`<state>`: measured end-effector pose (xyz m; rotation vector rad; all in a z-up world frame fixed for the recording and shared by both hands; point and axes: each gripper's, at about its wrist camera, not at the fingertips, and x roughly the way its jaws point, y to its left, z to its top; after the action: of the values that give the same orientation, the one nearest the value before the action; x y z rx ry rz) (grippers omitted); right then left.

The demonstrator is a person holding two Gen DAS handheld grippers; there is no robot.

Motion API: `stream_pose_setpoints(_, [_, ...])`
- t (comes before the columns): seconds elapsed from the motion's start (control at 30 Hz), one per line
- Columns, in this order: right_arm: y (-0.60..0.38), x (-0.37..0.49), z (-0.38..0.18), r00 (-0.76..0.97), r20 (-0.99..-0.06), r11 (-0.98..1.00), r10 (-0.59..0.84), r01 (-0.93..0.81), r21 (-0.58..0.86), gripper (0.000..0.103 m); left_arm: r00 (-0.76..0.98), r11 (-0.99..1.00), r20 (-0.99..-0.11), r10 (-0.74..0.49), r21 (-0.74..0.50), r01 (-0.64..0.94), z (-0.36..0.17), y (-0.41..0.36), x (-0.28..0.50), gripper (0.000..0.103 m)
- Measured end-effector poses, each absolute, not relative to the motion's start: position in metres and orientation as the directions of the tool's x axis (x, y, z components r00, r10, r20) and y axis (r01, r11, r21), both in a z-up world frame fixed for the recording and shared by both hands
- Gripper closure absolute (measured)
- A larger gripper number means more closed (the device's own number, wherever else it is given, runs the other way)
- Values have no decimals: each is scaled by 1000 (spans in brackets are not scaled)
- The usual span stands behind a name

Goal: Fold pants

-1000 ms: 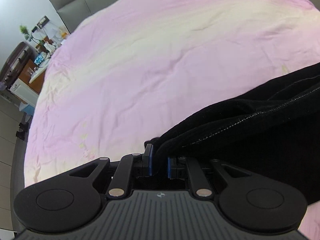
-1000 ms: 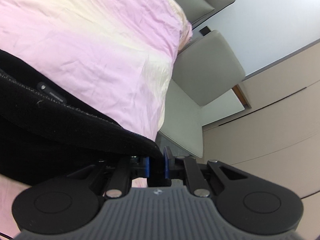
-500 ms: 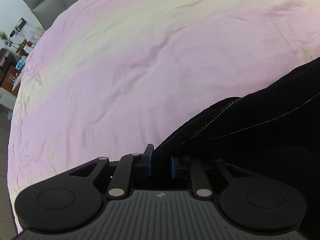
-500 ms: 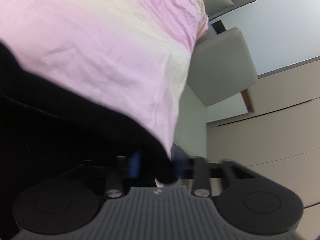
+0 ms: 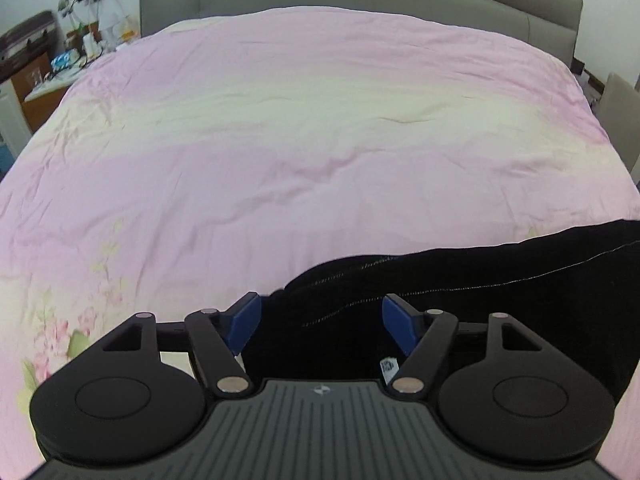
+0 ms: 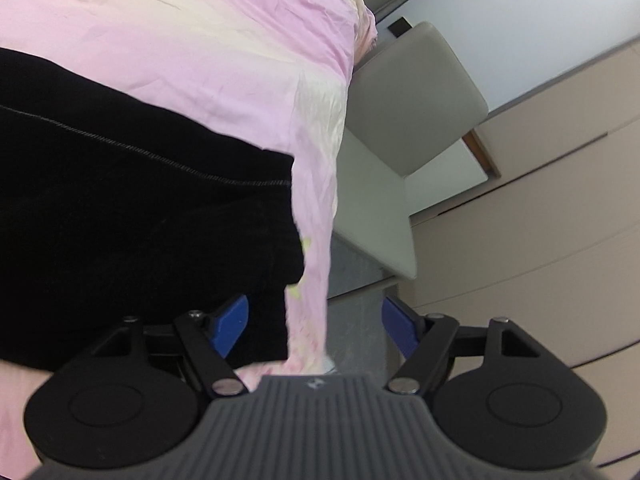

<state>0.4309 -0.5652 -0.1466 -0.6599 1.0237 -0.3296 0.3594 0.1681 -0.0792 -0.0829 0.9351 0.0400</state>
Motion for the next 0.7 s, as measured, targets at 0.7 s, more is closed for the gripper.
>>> stream_pose_setpoints(0.7, [-660,414,-164,611,-782,835,-124,490,250,48,427,955,-900,94,-40,-295,-149,170,321,43])
